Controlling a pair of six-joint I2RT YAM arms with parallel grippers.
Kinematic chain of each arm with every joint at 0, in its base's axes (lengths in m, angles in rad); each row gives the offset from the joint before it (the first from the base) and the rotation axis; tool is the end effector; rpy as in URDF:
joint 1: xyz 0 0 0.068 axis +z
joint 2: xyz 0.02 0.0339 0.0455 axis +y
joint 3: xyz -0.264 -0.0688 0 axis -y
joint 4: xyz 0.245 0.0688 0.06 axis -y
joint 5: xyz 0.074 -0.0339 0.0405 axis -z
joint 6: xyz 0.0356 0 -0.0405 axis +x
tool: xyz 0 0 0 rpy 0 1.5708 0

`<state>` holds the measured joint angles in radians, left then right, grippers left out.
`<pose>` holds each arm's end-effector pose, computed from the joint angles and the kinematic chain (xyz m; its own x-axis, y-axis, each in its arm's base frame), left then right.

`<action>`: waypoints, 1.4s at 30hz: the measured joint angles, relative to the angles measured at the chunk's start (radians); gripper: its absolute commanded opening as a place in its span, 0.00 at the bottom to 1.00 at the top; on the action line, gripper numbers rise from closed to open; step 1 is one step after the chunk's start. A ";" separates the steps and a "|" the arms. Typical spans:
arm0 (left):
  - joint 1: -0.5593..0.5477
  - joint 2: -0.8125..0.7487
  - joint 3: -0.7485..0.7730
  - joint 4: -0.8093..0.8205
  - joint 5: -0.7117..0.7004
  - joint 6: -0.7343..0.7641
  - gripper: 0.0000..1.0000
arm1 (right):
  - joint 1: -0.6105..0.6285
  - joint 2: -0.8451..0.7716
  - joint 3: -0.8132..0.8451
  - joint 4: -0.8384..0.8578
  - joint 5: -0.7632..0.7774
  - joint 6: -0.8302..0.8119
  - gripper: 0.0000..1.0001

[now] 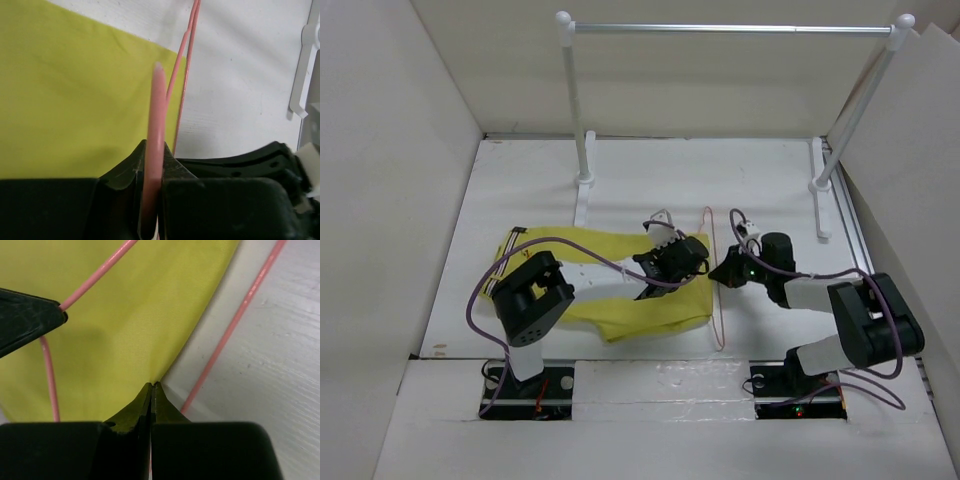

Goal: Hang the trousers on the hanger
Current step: Place the trousers on the hanger, then place the hanger at the clothesline.

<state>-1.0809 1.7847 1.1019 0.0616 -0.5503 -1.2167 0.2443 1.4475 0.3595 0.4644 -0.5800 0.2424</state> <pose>0.1994 -0.3343 0.2027 -0.6127 -0.5501 -0.5674 -0.0655 0.7509 -0.6572 0.2269 0.0767 0.1258 -0.7022 0.0319 -0.7112 -0.4794 0.7173 0.5055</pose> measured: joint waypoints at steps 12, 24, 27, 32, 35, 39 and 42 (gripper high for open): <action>0.025 -0.103 -0.089 0.002 -0.052 0.160 0.00 | -0.237 -0.312 0.175 -0.303 -0.057 -0.071 0.00; 0.028 -0.216 -0.208 -0.005 -0.072 0.236 0.00 | -0.494 -0.210 0.289 -0.432 -0.081 -0.116 0.00; 0.028 -0.227 -0.210 -0.009 -0.076 0.267 0.00 | -0.528 -0.179 0.338 -0.437 -0.089 -0.123 0.00; 0.028 -0.237 -0.209 -0.017 -0.089 0.330 0.00 | -0.534 -0.126 0.388 -0.435 -0.093 -0.134 0.00; 0.028 -0.238 -0.194 -0.026 -0.094 0.354 0.00 | -0.531 -0.103 0.390 -0.436 -0.096 -0.146 0.00; 0.027 -0.227 -0.142 -0.059 -0.094 0.376 0.00 | -0.518 -0.104 0.359 -0.426 -0.086 -0.166 0.00; 0.020 -0.198 -0.093 -0.096 -0.105 0.389 0.00 | -0.517 -0.104 0.324 -0.429 -0.073 -0.183 0.03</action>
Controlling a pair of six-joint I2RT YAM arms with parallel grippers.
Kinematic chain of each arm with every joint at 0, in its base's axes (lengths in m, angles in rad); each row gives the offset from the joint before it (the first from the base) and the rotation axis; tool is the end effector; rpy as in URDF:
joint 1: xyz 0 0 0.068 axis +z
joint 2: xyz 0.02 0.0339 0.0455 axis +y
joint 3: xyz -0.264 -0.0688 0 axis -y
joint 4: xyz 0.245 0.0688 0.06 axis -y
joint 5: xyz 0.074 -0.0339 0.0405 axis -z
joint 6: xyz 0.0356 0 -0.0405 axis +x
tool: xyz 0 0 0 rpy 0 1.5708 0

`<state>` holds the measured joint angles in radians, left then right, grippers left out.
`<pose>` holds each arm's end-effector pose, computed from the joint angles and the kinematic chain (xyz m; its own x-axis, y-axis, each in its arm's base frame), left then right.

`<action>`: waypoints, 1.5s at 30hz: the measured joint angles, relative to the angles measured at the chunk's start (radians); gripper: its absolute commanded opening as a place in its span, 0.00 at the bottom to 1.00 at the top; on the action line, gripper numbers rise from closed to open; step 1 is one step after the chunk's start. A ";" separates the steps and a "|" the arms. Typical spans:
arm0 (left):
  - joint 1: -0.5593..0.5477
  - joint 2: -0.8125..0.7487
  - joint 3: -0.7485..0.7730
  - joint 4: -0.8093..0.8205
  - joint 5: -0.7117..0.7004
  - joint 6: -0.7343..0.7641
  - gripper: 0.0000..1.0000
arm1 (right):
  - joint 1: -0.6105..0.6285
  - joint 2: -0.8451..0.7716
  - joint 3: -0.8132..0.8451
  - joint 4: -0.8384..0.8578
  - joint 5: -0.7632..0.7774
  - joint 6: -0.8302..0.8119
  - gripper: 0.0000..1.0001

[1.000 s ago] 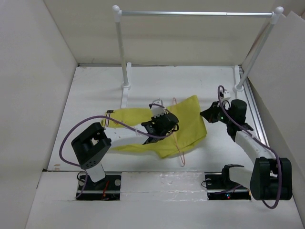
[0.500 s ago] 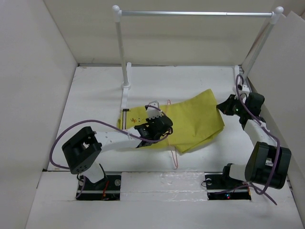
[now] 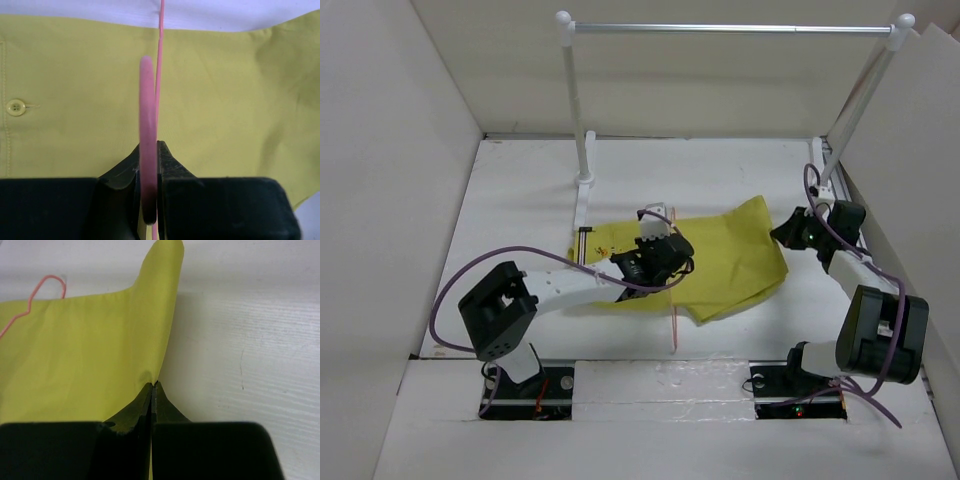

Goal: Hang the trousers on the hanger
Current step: Place the hanger at the clothesline.

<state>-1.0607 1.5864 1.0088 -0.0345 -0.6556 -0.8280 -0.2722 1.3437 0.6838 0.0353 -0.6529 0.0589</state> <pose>0.1878 -0.2912 0.2352 -0.5199 -0.2667 -0.8116 0.0965 0.9256 -0.3659 0.2696 -0.0528 0.2081 -0.5776 0.2098 -0.7889 -0.2275 0.8868 0.4024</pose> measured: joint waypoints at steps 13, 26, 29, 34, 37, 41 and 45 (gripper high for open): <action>-0.013 0.026 0.158 -0.143 -0.031 0.020 0.00 | 0.133 -0.155 0.076 -0.288 0.092 -0.138 0.70; -0.013 -0.050 0.541 -0.283 -0.064 0.144 0.00 | 0.732 -0.474 0.314 -0.377 0.161 0.103 0.79; -0.013 -0.043 0.642 -0.320 -0.060 0.176 0.00 | 0.806 -0.444 0.349 -0.318 0.197 0.182 0.79; -0.013 -0.017 0.788 -0.382 -0.054 0.228 0.00 | 0.843 -0.336 0.368 -0.232 0.217 0.272 0.73; -0.013 -0.003 0.828 -0.404 -0.050 0.243 0.00 | 0.847 -0.305 0.362 -0.176 0.228 0.343 0.53; -0.011 0.019 0.861 -0.435 -0.021 0.267 0.00 | 0.880 -0.296 0.359 -0.105 0.233 0.390 0.29; -0.008 0.037 0.890 -0.467 -0.004 0.293 0.00 | 0.892 -0.297 0.317 -0.035 0.255 0.467 0.16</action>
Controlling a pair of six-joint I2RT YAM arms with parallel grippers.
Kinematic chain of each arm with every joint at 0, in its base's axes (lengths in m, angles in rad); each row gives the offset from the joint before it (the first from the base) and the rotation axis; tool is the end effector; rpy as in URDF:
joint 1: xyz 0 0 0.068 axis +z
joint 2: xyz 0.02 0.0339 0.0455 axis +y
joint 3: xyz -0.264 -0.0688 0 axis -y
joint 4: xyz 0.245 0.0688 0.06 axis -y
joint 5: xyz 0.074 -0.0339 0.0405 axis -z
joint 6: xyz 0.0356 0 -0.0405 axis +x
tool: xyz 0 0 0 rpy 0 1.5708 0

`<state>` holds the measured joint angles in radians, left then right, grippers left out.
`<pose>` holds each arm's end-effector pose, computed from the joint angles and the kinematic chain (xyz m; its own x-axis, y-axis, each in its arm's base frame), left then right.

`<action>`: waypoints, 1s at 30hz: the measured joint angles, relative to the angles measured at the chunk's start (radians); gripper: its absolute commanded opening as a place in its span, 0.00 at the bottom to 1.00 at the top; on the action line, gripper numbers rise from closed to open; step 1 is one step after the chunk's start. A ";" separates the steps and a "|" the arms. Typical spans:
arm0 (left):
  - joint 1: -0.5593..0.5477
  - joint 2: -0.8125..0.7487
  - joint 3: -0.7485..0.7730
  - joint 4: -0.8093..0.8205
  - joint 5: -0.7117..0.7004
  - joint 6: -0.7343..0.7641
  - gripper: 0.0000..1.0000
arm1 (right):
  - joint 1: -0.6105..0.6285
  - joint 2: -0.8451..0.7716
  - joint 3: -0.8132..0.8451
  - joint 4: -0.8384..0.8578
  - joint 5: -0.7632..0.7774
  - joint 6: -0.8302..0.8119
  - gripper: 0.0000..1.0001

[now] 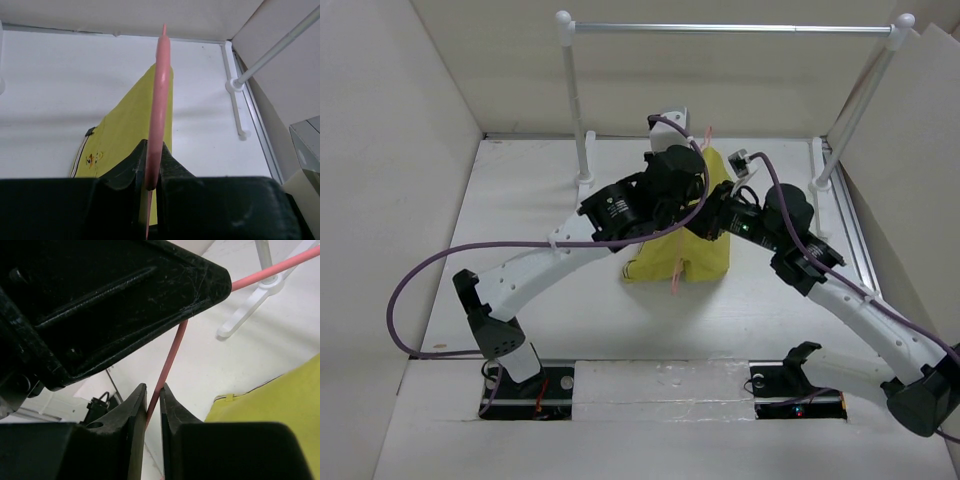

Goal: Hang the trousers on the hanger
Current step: Place the hanger at the clothesline.

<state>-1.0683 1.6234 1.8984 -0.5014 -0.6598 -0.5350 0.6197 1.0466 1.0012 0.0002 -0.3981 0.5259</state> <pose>0.1891 -0.2988 0.4785 -0.2994 -0.2917 -0.9085 0.2931 0.8780 -0.3785 0.1890 0.1518 0.3860 -0.4588 0.2411 -0.8552 -0.7172 0.4676 0.5166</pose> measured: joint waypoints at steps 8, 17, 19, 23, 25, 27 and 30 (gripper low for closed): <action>0.018 0.017 0.014 -0.021 0.041 0.012 0.00 | 0.000 0.006 -0.059 0.106 0.014 0.105 0.00; 0.023 0.023 0.129 0.075 0.121 0.042 0.59 | -0.117 0.002 -0.095 0.185 -0.063 0.226 0.00; 0.023 0.013 0.155 0.106 0.130 0.050 0.61 | -0.148 0.006 -0.091 0.187 -0.082 0.240 0.00; 0.023 -0.018 0.176 0.128 0.136 0.068 0.65 | -0.193 0.038 -0.057 0.188 -0.117 0.261 0.00; 0.023 -0.028 0.192 0.135 0.135 0.081 0.66 | -0.223 0.057 -0.036 0.192 -0.142 0.271 0.00; 0.023 -0.045 0.195 0.143 0.129 0.094 0.67 | -0.267 0.077 -0.007 0.191 -0.172 0.283 0.00; 0.023 -0.079 0.180 0.154 0.106 0.116 0.68 | -0.351 0.113 0.056 0.187 -0.222 0.305 0.00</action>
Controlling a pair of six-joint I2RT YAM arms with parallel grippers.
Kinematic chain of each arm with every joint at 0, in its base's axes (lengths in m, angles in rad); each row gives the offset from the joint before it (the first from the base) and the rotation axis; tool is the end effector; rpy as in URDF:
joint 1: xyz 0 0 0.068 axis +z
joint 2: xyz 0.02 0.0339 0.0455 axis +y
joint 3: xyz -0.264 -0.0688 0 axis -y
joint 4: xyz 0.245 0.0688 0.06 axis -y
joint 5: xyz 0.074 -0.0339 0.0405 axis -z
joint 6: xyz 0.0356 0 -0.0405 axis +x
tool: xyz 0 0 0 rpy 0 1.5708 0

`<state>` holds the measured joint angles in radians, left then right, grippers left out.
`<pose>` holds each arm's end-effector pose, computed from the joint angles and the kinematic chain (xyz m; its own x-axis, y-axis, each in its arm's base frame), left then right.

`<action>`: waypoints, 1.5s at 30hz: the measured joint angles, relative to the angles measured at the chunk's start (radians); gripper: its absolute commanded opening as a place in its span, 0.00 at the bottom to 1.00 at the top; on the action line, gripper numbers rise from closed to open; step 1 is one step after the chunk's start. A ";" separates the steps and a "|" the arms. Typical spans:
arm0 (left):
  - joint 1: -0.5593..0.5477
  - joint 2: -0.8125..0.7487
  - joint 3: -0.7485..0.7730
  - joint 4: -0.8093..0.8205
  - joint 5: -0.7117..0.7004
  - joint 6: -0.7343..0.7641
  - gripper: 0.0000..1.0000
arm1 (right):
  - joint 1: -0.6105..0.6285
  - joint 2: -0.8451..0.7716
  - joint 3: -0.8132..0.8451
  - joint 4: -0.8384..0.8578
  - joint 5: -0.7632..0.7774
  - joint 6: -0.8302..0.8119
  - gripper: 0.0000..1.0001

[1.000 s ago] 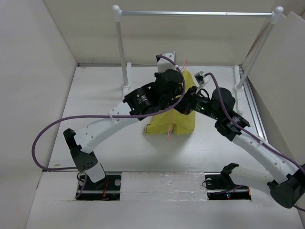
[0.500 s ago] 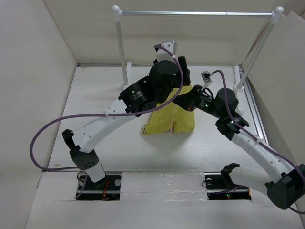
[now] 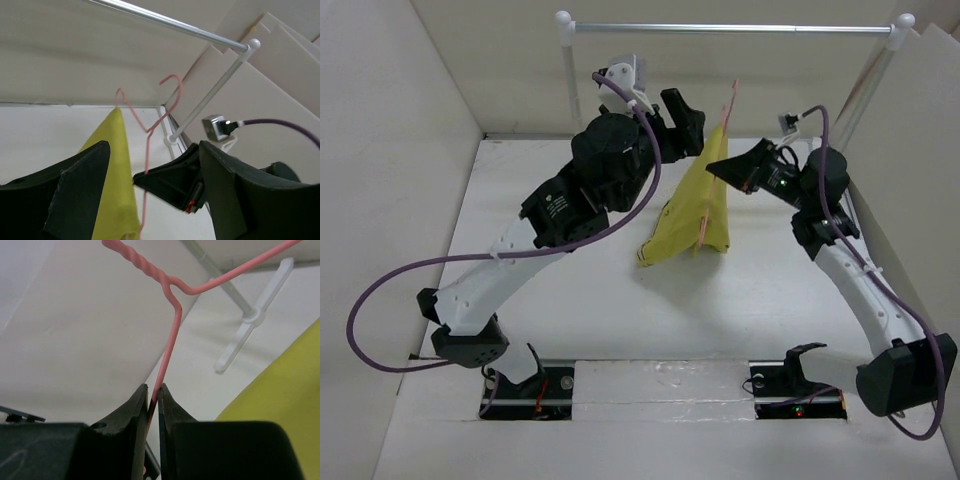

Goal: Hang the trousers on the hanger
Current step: Place the hanger at the clothesline.

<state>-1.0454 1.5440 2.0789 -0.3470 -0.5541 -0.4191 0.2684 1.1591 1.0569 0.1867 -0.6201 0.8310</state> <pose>0.1644 -0.2463 0.5734 -0.1083 -0.5032 -0.8574 0.4733 0.7323 -0.4896 0.2518 0.0907 0.3988 -0.5169 0.4812 -0.7080 -0.5820 0.4089 0.7029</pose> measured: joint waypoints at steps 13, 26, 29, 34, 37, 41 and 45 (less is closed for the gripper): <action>0.027 -0.163 -0.308 -0.021 -0.101 0.002 0.68 | -0.355 0.225 0.290 0.118 -0.114 0.078 0.00; 0.065 -0.206 -0.476 -0.027 -0.046 -0.069 0.67 | -0.584 0.421 0.424 0.174 -0.190 0.182 0.00; 0.065 -0.206 -0.493 -0.029 -0.025 -0.083 0.67 | -0.611 0.449 0.443 0.198 -0.206 0.203 0.00; 0.065 -0.197 -0.494 -0.027 0.004 -0.095 0.67 | -0.636 0.486 0.455 0.245 -0.225 0.217 0.00; 0.065 -0.188 -0.494 -0.026 0.021 -0.102 0.67 | -0.649 0.506 0.455 0.256 -0.235 0.221 0.00; 0.065 -0.175 -0.495 -0.024 0.042 -0.112 0.67 | -0.673 0.526 0.441 0.271 -0.242 0.233 0.00; 0.065 -0.163 -0.500 -0.020 0.068 -0.121 0.67 | -0.691 0.538 0.426 0.271 -0.248 0.233 0.00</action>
<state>-0.9802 1.3808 1.5787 -0.3672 -0.4866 -0.5400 -0.4225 1.6974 1.4834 0.4580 -0.8677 1.0645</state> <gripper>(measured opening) 0.672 0.140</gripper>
